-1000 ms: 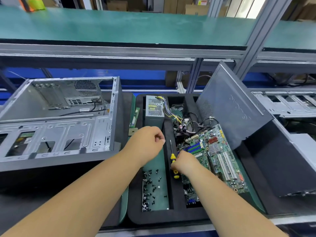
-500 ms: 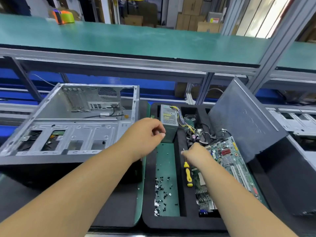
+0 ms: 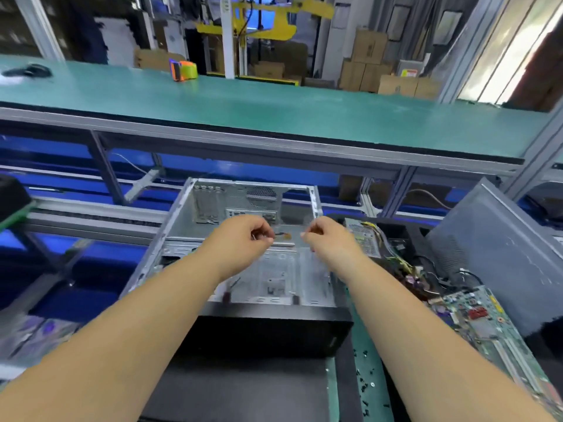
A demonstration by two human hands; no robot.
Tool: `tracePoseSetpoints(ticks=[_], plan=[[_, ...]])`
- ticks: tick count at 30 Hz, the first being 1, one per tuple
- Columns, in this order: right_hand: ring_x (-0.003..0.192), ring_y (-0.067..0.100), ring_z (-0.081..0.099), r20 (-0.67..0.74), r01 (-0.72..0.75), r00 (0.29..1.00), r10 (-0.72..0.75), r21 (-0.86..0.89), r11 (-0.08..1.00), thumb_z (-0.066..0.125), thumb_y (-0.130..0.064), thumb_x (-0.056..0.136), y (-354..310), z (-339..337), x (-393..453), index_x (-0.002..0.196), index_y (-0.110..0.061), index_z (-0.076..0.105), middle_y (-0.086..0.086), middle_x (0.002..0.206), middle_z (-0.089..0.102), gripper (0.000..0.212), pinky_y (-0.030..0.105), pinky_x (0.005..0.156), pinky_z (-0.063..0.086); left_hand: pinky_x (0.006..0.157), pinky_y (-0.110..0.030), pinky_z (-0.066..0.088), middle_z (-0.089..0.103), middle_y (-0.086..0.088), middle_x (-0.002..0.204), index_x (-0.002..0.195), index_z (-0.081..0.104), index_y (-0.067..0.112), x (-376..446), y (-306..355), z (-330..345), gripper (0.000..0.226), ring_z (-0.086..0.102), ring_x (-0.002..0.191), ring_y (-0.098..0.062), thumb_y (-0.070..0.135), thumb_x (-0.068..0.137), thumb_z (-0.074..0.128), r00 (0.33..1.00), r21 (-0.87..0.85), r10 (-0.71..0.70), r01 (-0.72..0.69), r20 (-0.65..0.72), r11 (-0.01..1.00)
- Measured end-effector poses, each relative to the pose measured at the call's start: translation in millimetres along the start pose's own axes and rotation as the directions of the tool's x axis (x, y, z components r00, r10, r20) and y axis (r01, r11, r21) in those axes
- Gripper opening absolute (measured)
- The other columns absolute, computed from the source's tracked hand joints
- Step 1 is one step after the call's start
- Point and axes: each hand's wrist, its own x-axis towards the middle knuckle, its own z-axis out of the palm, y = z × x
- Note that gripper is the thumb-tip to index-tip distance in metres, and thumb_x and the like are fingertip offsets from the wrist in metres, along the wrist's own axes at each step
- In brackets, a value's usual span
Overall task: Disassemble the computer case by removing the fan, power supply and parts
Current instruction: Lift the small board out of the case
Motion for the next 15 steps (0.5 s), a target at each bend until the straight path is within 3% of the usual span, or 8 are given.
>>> tracePoseSetpoints(ticks=[6,9,11,13,15], plan=[[0.076,0.014,0.058,0.083,0.058,0.995,-0.054,-0.037,0.998,0.069,-0.035,0.086,-46,58,11,0.087,-0.026,0.06,-0.007,0.083,0.063,0.013,0.029,0.064,0.045,0.069,-0.022,0.049,0.065,0.01,0.081,0.09,0.069,0.027,6,-58,-42,0.011,0.061,0.078,-0.011,0.018,0.09,0.062,0.999,0.002,-0.039,0.039,0.011,0.999],[0.087,0.016,0.059,0.182,0.137,0.977,-0.115,-0.118,0.983,0.076,-0.035,0.08,-66,83,16,0.095,-0.027,0.06,-0.006,0.092,0.06,0.023,0.033,0.077,0.05,0.086,-0.033,0.052,0.063,0.009,0.098,0.099,0.067,0.031,11,-85,-58,0.015,0.062,0.091,-0.012,0.021,0.088,0.063,0.998,0.125,-0.045,0.039,0.042,0.991],[0.111,0.019,0.053,0.302,0.243,0.941,-0.153,-0.288,0.926,0.08,-0.043,0.075,-75,97,19,0.12,-0.024,0.057,-0.002,0.113,0.056,0.054,0.036,0.095,0.047,0.096,-0.032,0.047,0.06,0.008,0.114,0.112,0.063,0.031,14,-102,-68,0.024,0.058,0.105,-0.011,0.024,0.088,0.063,0.998,0.241,-0.018,0.002,0.063,0.971],[0.134,0.023,0.035,0.439,0.335,0.887,-0.142,-0.403,0.852,0.082,-0.053,0.069,-82,111,20,0.144,-0.025,0.04,0.004,0.141,0.043,0.091,0.04,0.11,0.034,0.099,-0.032,0.043,0.058,0.006,0.124,0.121,0.06,0.029,17,-118,-75,0.031,0.055,0.114,-0.013,0.028,0.091,0.061,0.996,0.341,0.008,-0.037,0.086,0.94],[0.144,0.027,0.021,0.532,0.381,0.842,-0.091,-0.466,0.799,0.083,-0.059,0.064,-85,123,22,0.155,-0.028,0.019,0.007,0.155,0.028,0.115,0.044,0.115,0.025,0.102,-0.034,0.04,0.057,0.005,0.129,0.126,0.058,0.028,20,-131,-78,0.033,0.052,0.119,-0.016,0.034,0.094,0.057,0.993,0.396,0.02,-0.063,0.113,0.916]])
